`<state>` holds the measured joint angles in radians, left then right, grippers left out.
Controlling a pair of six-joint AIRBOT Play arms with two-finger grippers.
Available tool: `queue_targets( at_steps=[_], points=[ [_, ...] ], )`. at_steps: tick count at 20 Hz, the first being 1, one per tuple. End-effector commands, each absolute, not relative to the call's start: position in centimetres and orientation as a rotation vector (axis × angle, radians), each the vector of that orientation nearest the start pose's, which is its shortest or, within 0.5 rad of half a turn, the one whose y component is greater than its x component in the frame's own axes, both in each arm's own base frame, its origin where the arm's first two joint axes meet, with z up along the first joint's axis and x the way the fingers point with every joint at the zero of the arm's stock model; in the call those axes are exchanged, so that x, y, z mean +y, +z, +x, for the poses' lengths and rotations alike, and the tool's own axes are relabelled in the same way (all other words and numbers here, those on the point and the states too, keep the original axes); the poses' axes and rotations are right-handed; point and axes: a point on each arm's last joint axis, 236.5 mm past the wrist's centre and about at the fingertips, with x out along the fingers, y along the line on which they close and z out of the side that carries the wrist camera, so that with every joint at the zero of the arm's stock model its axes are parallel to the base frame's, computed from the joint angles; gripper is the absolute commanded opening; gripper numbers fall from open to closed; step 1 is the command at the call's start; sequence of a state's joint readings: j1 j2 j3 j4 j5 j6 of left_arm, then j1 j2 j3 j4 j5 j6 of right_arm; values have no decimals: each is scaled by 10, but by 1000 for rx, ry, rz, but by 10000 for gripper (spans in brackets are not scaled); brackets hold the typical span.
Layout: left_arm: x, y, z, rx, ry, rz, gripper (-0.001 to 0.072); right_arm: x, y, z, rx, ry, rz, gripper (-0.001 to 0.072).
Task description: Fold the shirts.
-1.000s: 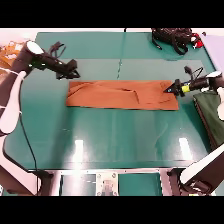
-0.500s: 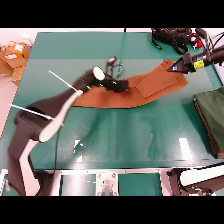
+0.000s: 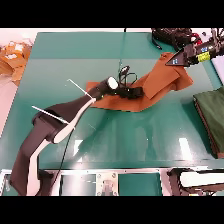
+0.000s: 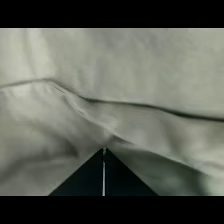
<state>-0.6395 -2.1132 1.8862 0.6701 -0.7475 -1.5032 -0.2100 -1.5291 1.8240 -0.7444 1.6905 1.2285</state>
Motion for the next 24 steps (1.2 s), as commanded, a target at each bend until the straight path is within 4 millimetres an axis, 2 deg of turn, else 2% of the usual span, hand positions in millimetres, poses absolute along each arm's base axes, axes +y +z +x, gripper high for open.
queue_targets(
  at_steps=[1,3,6,8,10,12,13,14,15,16,17,18,19,20,22,24],
  points=[
    [-441,-14,427,1303,-938,-416,24,96,181,418,1092,773,326,17],
    [-377,-1,441,1360,-867,-283,23,112,182,419,1094,783,331,17],
    [-267,21,467,1368,-643,-126,24,166,183,420,1089,830,326,17],
    [-202,40,475,1368,-523,-98,24,221,181,424,1057,878,323,17],
    [-161,55,479,1364,-463,-137,24,286,168,429,1029,926,328,17],
    [-135,60,483,1352,-439,-147,24,360,138,436,990,950,351,27],
    [-127,60,484,1350,-439,-142,24,397,120,444,946,941,371,163],
    [-120,60,484,1351,-439,-137,24,432,98,450,906,926,388,420],
    [-115,59,484,1354,-437,-137,24,463,75,452,872,908,400,574],
    [-112,59,483,1358,-442,-130,25,479,56,451,874,883,425,573],
    [-111,59,482,1361,-446,-123,25,481,44,451,903,867,439,547],
    [-111,59,481,1359,-462,-105,24,470,38,454,935,853,430,526],
    [-111,59,481,1359,-466,-100,24,454,38,459,967,839,436,421],
    [-111,59,481,1358,-466,-100,25,431,40,467,1000,824,442,378],
    [-111,59,481,1357,-468,-97,24,371,46,481,1077,787,454,379],
    [-111,59,481,1358,-468,-97,24,301,46,486,1176,739,460,396]
  ],
)
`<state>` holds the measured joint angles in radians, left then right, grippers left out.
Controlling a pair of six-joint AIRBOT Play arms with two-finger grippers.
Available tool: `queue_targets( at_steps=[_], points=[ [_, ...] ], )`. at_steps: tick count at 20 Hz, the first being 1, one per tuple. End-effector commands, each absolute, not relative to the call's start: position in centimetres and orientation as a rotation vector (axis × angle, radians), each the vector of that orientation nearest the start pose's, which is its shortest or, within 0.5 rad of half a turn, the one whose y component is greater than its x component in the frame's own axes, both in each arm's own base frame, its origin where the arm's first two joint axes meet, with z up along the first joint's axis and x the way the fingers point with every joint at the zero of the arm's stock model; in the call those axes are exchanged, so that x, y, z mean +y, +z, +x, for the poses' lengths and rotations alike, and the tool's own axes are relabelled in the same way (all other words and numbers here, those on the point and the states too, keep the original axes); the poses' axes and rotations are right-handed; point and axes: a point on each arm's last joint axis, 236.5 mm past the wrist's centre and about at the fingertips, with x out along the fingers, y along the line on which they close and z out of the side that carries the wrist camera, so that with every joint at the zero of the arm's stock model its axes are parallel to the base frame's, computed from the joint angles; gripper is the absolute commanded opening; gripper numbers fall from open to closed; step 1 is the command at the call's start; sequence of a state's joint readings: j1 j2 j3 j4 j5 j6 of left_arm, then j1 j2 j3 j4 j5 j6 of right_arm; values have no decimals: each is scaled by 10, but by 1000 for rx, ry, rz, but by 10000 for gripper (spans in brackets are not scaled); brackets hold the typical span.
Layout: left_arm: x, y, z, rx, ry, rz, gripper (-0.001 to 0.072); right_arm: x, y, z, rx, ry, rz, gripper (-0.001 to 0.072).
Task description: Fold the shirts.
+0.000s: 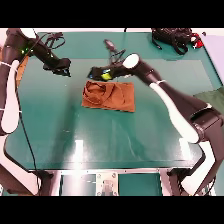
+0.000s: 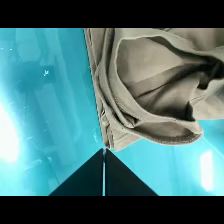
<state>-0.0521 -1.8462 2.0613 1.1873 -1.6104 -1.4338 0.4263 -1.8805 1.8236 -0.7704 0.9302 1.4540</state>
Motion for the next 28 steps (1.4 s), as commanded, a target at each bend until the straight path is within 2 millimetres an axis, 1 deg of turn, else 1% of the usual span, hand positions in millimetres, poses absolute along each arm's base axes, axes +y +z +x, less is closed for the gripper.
queue_targets(
  at_steps=[1,2,3,4,5,6,7,8,9,10,13,15,17,18,19,20,21,22,23,24,25,26,27,28],
  points=[
    [-111,59,481,1357,-468,-97,25,269,45,487,1219,712,473,403],
    [-111,59,481,1357,-468,-97,25,237,42,488,1257,678,493,403],
    [-111,59,481,1357,-468,-97,24,210,35,488,1288,640,514,403],
    [-111,59,481,1358,-468,-97,25,182,25,487,1316,590,538,403],
    [-111,59,481,1358,-468,-97,24,159,12,484,1343,541,572,418],
    [-111,59,481,1357,-468,-98,25,142,-2,477,1375,501,612,483],
    [-111,59,481,1357,-468,-98,24,131,-19,468,1414,468,650,547],
    [-111,59,481,1357,-468,-98,24,126,-38,458,1448,443,684,547],
    [-111,59,481,1357,-468,-98,25,127,-55,450,1466,427,716,547],
    [-111,59,481,1358,-468,-99,25,136,-66,446,1461,436,750,547],
    [-111,59,481,1356,-468,-99,25,177,-86,447,1400,455,822,547],
    [-111,59,481,1357,-468,-98,25,210,-90,446,1397,492,834,547],
    [-111,59,481,1359,-468,-98,25,243,-85,448,1377,536,867,536],
    [-111,58,480,1361,-469,-98,25,253,-79,449,1365,552,884,284],
    [-111,58,480,1362,-470,-98,25,260,-71,452,1354,575,890,55],
    [-111,58,480,1362,-470,-97,25,264,-59,456,1340,604,888,17],
    [-111,58,479,1364,-470,-97,24,265,-41,462,1312,634,879,16],
    [-111,58,478,1369,-472,-96,25,261,-15,473,1259,662,872,16],
    [-111,58,477,1376,-473,-95,25,251,20,485,1191,688,866,16],
    [-111,58,475,1382,-474,-95,24,237,58,495,1121,706,864,16],
    [-111,58,475,1383,-475,-95,25,218,99,504,1042,716,858,16],
    [-111,58,475,1383,-474,-95,25,191,140,512,957,709,855,16],
    [-111,58,475,1383,-475,-95,25,157,175,519,885,666,857,16],
    [-112,58,475,1382,-477,-98,25,121,201,522,833,607,861,16]
  ],
)
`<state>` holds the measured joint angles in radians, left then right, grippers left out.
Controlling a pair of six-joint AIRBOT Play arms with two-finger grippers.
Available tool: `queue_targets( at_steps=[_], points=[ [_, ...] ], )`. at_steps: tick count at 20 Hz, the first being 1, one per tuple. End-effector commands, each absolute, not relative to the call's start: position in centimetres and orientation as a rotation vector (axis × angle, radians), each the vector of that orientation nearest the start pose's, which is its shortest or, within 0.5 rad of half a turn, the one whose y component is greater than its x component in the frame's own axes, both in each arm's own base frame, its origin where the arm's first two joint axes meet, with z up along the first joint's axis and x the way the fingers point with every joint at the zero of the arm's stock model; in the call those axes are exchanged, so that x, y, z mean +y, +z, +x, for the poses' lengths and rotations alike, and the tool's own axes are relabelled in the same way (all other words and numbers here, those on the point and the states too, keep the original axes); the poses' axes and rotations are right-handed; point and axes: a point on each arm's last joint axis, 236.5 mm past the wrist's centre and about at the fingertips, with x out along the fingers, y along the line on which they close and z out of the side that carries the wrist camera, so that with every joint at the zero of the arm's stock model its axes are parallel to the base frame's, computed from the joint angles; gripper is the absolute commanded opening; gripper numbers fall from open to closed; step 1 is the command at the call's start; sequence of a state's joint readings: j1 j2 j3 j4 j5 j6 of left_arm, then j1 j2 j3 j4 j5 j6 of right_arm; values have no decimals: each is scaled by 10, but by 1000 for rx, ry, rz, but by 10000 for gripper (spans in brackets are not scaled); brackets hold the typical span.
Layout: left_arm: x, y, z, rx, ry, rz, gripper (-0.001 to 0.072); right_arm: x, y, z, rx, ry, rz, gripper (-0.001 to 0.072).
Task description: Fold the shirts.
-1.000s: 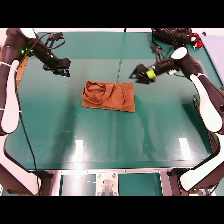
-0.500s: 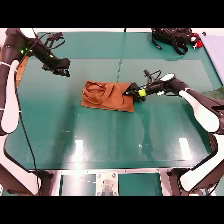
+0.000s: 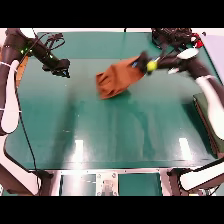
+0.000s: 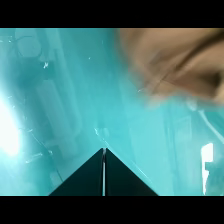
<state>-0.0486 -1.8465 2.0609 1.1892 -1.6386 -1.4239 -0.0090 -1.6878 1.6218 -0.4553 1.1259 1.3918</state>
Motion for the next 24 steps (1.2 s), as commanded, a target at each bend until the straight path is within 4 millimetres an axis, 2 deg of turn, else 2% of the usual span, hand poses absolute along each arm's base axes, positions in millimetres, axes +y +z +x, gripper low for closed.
queue_targets(
  at_steps=[1,3,4,6,7,9,11,13,15,19,21,23,24],
  points=[
    [-113,58,474,1382,-482,-101,25,82,221,522,788,538,874,16],
    [-116,60,474,1382,-493,-112,25,-6,248,515,697,379,930,16],
    [-116,60,473,1386,-487,-124,25,-48,253,508,655,301,960,16],
    [-117,60,473,1385,-489,-127,25,-135,253,484,590,118,1006,16],
    [-117,60,473,1385,-491,-129,25,-178,250,466,566,22,1025,16],
    [-120,62,473,1382,-503,-137,25,-242,239,423,553,-124,1057,15],
    [-122,63,473,1381,-510,-144,25,-284,217,373,609,-253,1079,15],
    [-124,63,472,1380,-517,-148,25,-308,192,323,708,-378,1095,15],
    [-126,64,472,1378,-526,-155,24,-315,170,274,820,-499,1112,15],
    [-133,68,471,1374,-556,-177,25,-309,134,201,902,-722,1228,16],
    [-135,69,470,1371,-564,-184,25,-303,98,170,994,-809,1281,17],
    [-136,69,470,1370,-568,-186,25,-291,59,147,1094,-856,1344,27],
    [-136,69,470,1371,-568,-187,25,-283,40,139,1140,-869,1372,209]
  ],
)
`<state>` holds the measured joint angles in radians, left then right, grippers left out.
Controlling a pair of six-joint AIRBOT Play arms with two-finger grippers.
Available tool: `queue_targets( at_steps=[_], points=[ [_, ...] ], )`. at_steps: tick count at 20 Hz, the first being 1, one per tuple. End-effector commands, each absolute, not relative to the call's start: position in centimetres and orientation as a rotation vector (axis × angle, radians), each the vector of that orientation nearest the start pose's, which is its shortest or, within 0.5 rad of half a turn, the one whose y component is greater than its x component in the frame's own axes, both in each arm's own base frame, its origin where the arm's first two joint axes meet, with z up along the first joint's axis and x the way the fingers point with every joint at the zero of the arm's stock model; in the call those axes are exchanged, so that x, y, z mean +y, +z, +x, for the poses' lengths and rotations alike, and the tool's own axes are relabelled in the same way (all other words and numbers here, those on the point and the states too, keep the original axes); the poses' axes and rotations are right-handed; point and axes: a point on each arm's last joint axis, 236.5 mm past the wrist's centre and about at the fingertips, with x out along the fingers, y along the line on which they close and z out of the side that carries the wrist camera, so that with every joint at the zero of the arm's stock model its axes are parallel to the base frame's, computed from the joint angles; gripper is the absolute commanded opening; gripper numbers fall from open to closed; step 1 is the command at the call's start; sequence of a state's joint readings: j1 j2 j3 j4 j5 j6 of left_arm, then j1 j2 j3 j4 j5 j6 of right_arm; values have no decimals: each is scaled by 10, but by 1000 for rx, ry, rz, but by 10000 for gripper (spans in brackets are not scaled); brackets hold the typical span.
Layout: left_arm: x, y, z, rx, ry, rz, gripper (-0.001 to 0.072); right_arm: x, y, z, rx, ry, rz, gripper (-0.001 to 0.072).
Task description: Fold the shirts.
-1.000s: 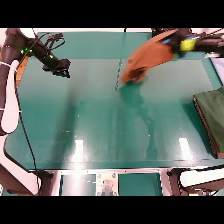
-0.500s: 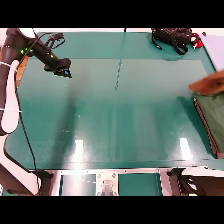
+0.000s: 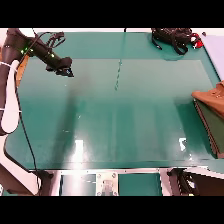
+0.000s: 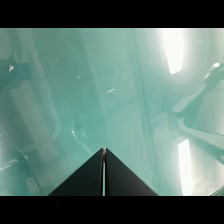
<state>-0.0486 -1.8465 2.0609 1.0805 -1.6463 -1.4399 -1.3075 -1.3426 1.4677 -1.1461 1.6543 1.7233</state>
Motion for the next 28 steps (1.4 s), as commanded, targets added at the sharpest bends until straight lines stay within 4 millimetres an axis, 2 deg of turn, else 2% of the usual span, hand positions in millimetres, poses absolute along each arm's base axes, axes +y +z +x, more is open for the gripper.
queue_targets(
  at_steps=[1,2,3,4,5,6,7,8,9,11,13,15,18,20,22,24,25,26,28],
  points=[
    [-136,69,470,1371,-568,-187,24,-277,24,130,1188,-891,1385,495],
    [-136,69,470,1370,-568,-187,24,-269,10,120,1247,-906,1400,607],
    [-136,70,471,1367,-568,-188,25,-264,2,116,1282,-904,1416,607],
    [-137,70,471,1365,-571,-190,25,-262,1,119,1279,-899,1452,607],
    [-140,72,471,1362,-583,-198,24,-262,9,135,1231,-857,1493,605],
    [-145,76,470,1354,-609,-207,24,-264,25,165,1141,-765,1514,535],
    [-150,82,468,1342,-630,-223,24,-264,45,199,1061,-656,1496,198],
    [-153,88,469,1325,-643,-232,24,-262,70,237,989,-540,1434,48],
    [-156,97,469,1300,-651,-238,24,-258,90,266,948,-468,1359,41],
    [-156,115,467,1252,-650,-229,24,-237,120,320,922,-349,1153,17],
    [-159,128,459,1233,-657,-220,23,-194,134,364,931,-227,1011,17],
    [-166,129,439,1260,-659,-204,23,-130,130,388,1010,-56,868,16],
    [-188,108,399,1331,-662,-167,23,-34,102,389,1119,133,716,17],
    [-210,86,363,1370,-669,-168,23,25,71,369,1195,229,644,17],
    [-228,62,324,1416,-675,-169,23,74,36,340,1264,306,581,17],
    [-240,42,293,1434,-668,-178,23,111,7,313,1325,368,527,17],
    [-244,37,283,1443,-665,-182,23,123,-3,306,1336,391,499,17],
    [-246,34,277,1449,-670,-177,24,133,-10,303,1333,410,472,17],
    [-248,34,278,1441,-675,-174,24,150,-13,300,1321,455,421,17]
  ],
)
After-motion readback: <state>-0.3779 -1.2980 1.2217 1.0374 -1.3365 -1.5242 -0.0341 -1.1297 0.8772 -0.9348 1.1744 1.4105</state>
